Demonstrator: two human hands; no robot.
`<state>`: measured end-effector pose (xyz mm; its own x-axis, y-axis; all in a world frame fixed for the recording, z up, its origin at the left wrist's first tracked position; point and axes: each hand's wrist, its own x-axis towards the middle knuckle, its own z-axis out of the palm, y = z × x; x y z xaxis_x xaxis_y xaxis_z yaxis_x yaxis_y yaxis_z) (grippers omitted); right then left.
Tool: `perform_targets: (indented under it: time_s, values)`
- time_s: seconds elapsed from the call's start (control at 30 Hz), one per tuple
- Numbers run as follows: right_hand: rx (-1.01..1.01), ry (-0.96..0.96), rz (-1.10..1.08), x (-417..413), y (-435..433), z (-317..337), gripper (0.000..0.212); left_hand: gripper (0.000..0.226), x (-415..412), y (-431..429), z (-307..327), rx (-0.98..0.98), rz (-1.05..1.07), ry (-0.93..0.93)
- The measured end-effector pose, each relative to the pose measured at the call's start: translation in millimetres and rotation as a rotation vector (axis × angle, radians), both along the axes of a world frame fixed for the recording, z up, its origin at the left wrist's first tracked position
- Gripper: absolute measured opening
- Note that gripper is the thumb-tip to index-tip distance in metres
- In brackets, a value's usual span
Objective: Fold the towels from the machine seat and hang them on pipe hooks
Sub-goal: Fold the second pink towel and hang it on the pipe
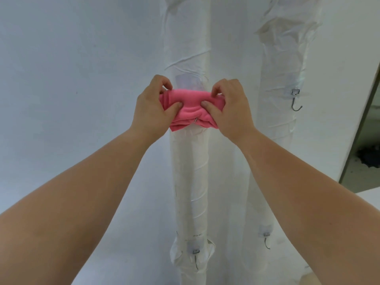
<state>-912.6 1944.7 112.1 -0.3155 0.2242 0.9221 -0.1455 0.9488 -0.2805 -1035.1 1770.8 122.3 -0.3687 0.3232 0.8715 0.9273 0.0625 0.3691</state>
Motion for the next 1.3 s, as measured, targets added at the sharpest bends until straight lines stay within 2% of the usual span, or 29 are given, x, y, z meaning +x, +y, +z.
perform_targets:
  time_s: [0.07, 0.13, 0.23, 0.3, 0.37, 0.6, 0.77, 0.97, 1.13, 1.3]
  values:
    - [0.072, -0.007, -0.031, -1.1, -5.4, -5.0, 0.014, 0.029, 1.8, 1.6, -4.8, 0.004, 0.090, 0.174]
    - [0.127, -0.013, -0.035, -1.9, -7.1, -9.4, 0.013, 0.022, 1.6, 5.0, -8.8, -0.011, 0.171, 0.385]
    - [0.099, -0.061, -0.005, 0.9, -2.6, -14.6, 0.035, 0.016, -2.2, 8.0, -17.3, -0.004, 0.258, 0.519]
    - [0.062, -0.085, 0.037, 3.3, 1.7, -13.7, 0.041, 0.031, -3.8, 7.8, -21.7, -0.024, 0.278, 0.494]
    - [0.059, -0.093, 0.055, 3.9, 4.9, -7.7, 0.036, 0.043, -5.2, 7.9, -21.0, -0.043, 0.287, 0.480]
    - [-0.008, -0.115, 0.036, -2.3, 3.6, -11.2, 0.033, 0.039, -6.5, 13.2, -24.5, -0.038, 0.272, 0.347]
    - [-0.105, -0.153, 0.116, 1.7, -6.9, -29.6, 0.035, 0.038, -2.6, 8.5, -43.6, -0.053, 0.285, 0.314]
    - [-0.179, -0.109, 0.169, 10.3, -7.4, -22.6, 0.019, 0.029, 1.2, -2.0, -44.2, -0.044, 0.295, 0.322]
    - [-0.152, -0.081, 0.130, 20.3, -16.6, -19.8, 0.029, 0.035, 14.9, -9.0, -39.3, -0.086, 0.299, 0.303]
    - [-0.252, -0.120, 0.136, 41.0, -30.5, -22.2, 0.050, 0.051, 35.4, -19.1, -39.5, -0.081, 0.291, 0.268]
